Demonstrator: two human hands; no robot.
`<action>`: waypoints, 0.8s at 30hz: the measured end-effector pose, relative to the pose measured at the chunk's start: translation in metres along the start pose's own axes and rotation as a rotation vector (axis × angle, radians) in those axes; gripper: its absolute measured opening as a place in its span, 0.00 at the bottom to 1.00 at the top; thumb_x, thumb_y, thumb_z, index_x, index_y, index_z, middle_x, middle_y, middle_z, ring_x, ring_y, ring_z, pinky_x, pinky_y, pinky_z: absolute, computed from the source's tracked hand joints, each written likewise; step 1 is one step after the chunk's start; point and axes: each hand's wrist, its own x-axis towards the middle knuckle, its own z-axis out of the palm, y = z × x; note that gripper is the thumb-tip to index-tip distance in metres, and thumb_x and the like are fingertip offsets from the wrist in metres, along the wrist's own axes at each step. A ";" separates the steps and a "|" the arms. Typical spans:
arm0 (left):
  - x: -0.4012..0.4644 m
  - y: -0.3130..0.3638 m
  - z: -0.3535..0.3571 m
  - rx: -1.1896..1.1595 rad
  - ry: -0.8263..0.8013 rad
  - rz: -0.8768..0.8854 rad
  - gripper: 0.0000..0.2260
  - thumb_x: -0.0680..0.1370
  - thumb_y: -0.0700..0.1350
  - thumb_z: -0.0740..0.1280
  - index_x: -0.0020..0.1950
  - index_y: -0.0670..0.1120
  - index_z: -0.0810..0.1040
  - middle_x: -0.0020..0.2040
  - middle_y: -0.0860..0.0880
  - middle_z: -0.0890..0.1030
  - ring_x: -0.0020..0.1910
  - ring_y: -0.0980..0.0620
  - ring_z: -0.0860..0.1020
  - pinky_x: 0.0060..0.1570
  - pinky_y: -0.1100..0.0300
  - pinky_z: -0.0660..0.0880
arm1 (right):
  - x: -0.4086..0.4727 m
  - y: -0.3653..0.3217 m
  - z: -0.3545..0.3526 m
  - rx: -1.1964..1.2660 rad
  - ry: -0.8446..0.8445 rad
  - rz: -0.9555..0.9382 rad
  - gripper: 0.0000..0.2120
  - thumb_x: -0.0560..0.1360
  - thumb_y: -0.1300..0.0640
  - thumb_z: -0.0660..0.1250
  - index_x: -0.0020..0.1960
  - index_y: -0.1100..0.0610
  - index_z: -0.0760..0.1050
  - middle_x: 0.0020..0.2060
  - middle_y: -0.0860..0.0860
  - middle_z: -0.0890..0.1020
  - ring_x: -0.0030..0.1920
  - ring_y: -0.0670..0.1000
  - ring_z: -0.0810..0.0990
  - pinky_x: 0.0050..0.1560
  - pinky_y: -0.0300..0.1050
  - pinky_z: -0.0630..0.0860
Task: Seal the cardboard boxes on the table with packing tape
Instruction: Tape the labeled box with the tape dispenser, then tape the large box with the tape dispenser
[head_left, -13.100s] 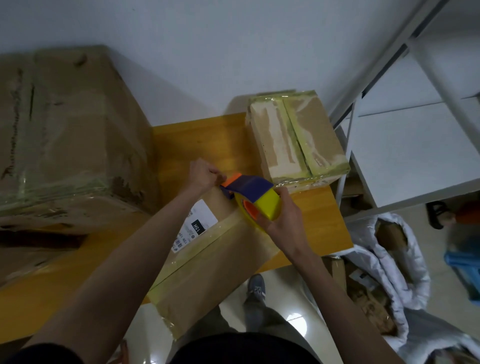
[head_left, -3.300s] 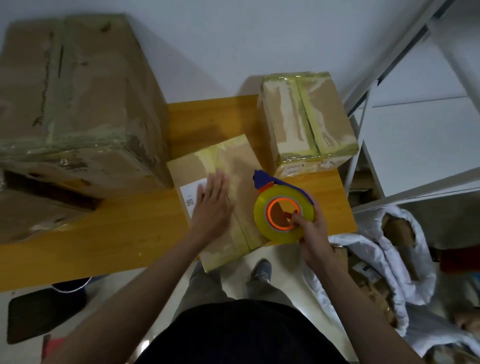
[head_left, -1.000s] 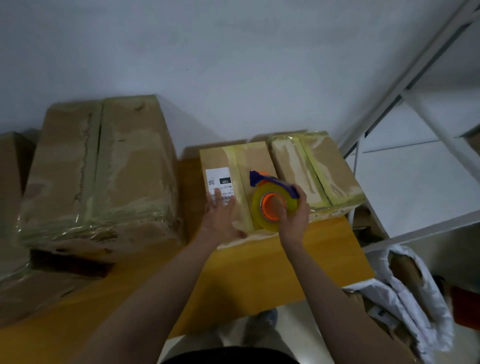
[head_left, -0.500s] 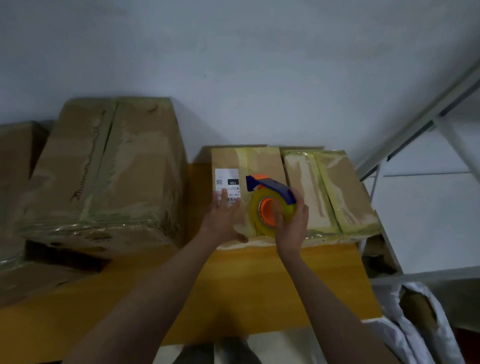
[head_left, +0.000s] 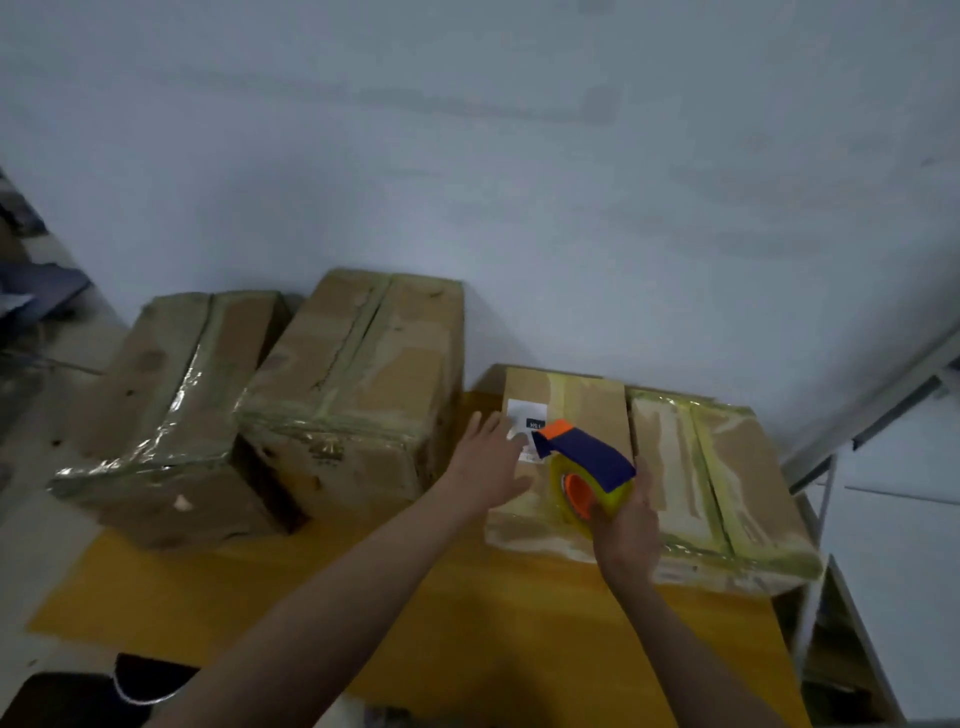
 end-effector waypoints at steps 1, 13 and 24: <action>-0.004 -0.007 -0.012 0.011 0.029 -0.010 0.28 0.80 0.59 0.63 0.78 0.50 0.64 0.80 0.44 0.59 0.80 0.44 0.53 0.78 0.45 0.43 | -0.001 -0.003 0.000 0.059 -0.004 0.010 0.49 0.63 0.17 0.61 0.74 0.43 0.56 0.60 0.52 0.81 0.57 0.62 0.81 0.48 0.59 0.80; -0.047 -0.143 -0.084 -0.044 0.221 -0.282 0.23 0.80 0.55 0.63 0.73 0.49 0.69 0.74 0.47 0.68 0.73 0.43 0.64 0.74 0.46 0.60 | 0.017 -0.150 0.029 0.402 0.001 -0.154 0.27 0.70 0.59 0.79 0.65 0.55 0.72 0.55 0.49 0.79 0.52 0.49 0.77 0.45 0.40 0.72; -0.056 -0.296 -0.076 -0.144 0.110 -0.416 0.25 0.81 0.57 0.63 0.75 0.48 0.65 0.74 0.44 0.62 0.69 0.35 0.69 0.66 0.41 0.70 | -0.009 -0.239 0.128 0.609 -0.070 -0.061 0.31 0.68 0.45 0.79 0.66 0.40 0.69 0.58 0.44 0.80 0.60 0.51 0.79 0.56 0.63 0.82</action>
